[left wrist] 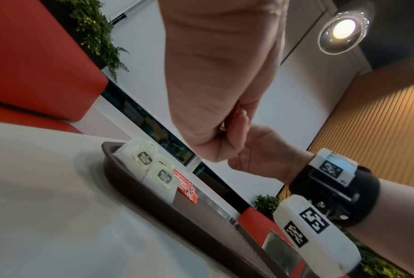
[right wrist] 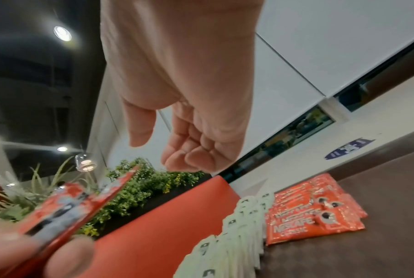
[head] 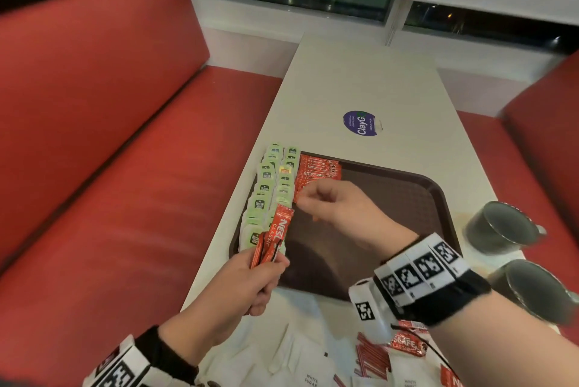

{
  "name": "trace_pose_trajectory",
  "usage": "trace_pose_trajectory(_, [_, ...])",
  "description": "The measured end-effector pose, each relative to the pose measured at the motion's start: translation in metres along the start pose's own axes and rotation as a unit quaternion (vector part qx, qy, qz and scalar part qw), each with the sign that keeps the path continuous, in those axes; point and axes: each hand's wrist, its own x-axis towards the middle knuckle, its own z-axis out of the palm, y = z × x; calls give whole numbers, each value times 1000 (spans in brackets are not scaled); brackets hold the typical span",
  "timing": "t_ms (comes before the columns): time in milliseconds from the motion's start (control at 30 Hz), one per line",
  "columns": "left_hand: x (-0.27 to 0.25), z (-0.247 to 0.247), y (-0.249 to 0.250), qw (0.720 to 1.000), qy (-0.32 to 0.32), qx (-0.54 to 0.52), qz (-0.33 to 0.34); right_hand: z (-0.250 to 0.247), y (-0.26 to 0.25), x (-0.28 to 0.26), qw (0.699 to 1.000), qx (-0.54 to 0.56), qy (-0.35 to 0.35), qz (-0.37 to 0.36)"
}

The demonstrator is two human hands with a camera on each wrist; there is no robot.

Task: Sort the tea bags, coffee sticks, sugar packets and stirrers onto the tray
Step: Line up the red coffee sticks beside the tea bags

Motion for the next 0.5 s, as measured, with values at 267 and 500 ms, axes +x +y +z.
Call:
trace_pose_trajectory(267, [1,19,4,999,-25,-46,-1,30,17,-32,975,197,-85,55])
trace_pose_trajectory(500, [3,20,4,997,-18,-73,-15,17,13,-32,981,191,-16,39])
